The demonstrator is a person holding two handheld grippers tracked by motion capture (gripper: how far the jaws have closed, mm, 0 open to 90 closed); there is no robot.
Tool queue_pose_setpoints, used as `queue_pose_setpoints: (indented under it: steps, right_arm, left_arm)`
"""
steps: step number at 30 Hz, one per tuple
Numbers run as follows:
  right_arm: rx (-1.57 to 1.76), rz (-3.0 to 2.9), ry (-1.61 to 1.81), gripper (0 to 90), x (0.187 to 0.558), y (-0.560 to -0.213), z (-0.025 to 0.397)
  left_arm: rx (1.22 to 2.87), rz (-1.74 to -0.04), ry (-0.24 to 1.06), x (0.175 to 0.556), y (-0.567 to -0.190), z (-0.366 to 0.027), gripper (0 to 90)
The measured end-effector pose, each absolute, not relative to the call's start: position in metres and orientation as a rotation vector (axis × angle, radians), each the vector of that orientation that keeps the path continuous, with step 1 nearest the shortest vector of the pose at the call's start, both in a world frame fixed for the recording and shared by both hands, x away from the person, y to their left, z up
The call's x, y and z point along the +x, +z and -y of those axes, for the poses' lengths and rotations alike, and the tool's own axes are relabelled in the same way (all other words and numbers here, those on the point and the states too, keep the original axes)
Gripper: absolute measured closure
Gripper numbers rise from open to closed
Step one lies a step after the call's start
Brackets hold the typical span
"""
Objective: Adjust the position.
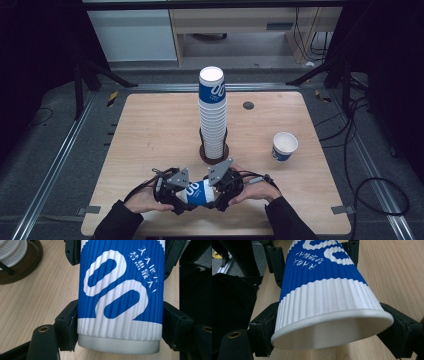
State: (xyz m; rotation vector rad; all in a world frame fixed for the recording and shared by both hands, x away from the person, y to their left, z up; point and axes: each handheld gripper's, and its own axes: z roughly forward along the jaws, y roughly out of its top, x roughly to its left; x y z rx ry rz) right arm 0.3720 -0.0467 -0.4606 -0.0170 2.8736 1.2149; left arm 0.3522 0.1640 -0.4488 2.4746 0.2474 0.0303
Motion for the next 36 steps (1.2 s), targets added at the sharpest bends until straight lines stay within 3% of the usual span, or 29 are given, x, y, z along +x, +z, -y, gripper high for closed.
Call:
queue_pose_setpoints:
  steps: [6,21,36]
  right_arm:
    - [0.032,-2.857,1.282,8.4,0.373,-0.456,0.051]
    - [0.235,-2.654,1.604,6.6,0.386,-0.429,0.08]
    - [0.191,-2.687,1.755,10.0,0.382,-0.433,0.071]
  left_arm:
    - [2.438,-0.264,0.052,0.355,-0.446,-0.171,27.0]
    - [2.132,-0.347,0.044,0.363,-0.43,-0.2,27.0]
    - [2.127,-0.266,0.003,0.355,-0.432,-0.186,27.0]
